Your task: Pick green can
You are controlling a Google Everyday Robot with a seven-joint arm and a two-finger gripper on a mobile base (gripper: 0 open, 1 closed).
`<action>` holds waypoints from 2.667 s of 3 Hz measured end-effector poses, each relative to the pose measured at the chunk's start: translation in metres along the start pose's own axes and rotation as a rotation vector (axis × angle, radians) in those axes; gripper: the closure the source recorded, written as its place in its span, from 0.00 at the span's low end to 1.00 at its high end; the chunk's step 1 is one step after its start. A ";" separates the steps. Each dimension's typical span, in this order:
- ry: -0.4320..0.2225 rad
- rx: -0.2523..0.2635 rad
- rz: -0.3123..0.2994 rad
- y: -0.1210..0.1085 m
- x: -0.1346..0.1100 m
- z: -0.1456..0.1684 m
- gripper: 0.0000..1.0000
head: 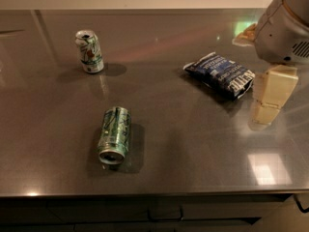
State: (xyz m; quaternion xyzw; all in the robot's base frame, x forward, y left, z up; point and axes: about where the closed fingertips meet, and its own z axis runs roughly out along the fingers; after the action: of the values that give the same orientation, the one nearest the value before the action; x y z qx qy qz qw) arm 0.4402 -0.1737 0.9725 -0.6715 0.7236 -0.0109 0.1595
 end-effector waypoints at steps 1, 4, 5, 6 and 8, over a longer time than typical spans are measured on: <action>-0.032 -0.049 -0.169 0.009 -0.040 0.017 0.00; -0.153 -0.209 -0.739 0.040 -0.149 0.065 0.00; -0.175 -0.222 -0.919 0.053 -0.175 0.082 0.00; -0.176 -0.235 -1.033 0.058 -0.190 0.102 0.00; -0.117 -0.278 -1.237 0.073 -0.212 0.141 0.00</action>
Offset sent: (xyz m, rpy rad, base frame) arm -0.0098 0.1367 -0.0337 -0.0409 0.0485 0.6472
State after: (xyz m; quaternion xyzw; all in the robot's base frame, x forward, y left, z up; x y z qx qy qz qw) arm 0.4144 0.0682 0.8679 -0.9792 0.1866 0.0299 0.0744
